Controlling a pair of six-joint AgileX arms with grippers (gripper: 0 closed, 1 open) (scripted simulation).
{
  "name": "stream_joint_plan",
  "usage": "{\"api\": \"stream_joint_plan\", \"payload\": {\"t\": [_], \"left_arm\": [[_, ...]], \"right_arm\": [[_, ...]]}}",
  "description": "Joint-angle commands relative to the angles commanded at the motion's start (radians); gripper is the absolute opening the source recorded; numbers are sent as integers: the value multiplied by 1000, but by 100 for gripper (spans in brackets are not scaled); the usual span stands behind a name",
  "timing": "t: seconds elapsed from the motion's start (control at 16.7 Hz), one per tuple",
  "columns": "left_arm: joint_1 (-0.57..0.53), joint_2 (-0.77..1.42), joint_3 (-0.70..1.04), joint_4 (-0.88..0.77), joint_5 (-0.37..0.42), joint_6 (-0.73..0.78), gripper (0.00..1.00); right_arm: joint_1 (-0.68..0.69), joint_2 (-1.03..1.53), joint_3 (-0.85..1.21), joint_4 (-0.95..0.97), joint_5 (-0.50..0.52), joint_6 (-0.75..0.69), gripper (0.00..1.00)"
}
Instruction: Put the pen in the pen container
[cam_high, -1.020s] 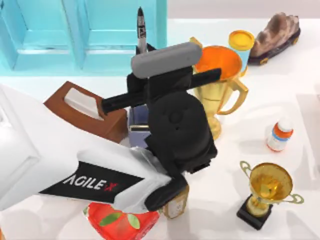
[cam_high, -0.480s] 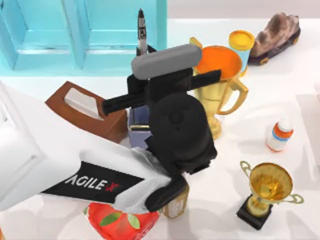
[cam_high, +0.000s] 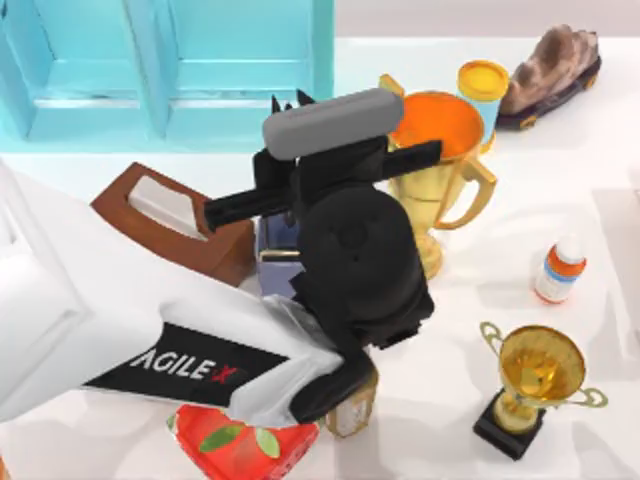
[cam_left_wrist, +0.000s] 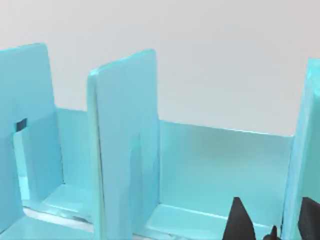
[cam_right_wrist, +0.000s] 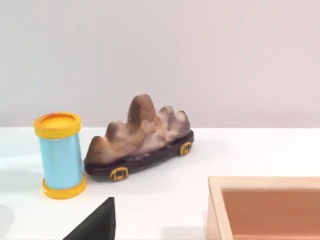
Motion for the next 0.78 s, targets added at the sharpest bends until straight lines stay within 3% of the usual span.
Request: {"api": "stream_joint_plan", "payload": {"t": [0.42, 0.78], "left_arm": [[0, 0, 0, 0, 0, 0, 98], [0, 0, 0, 0, 0, 0, 100]], "right_arm": [[0, 0, 0, 0, 0, 0, 100], [0, 0, 0, 0, 0, 0, 100]]}}
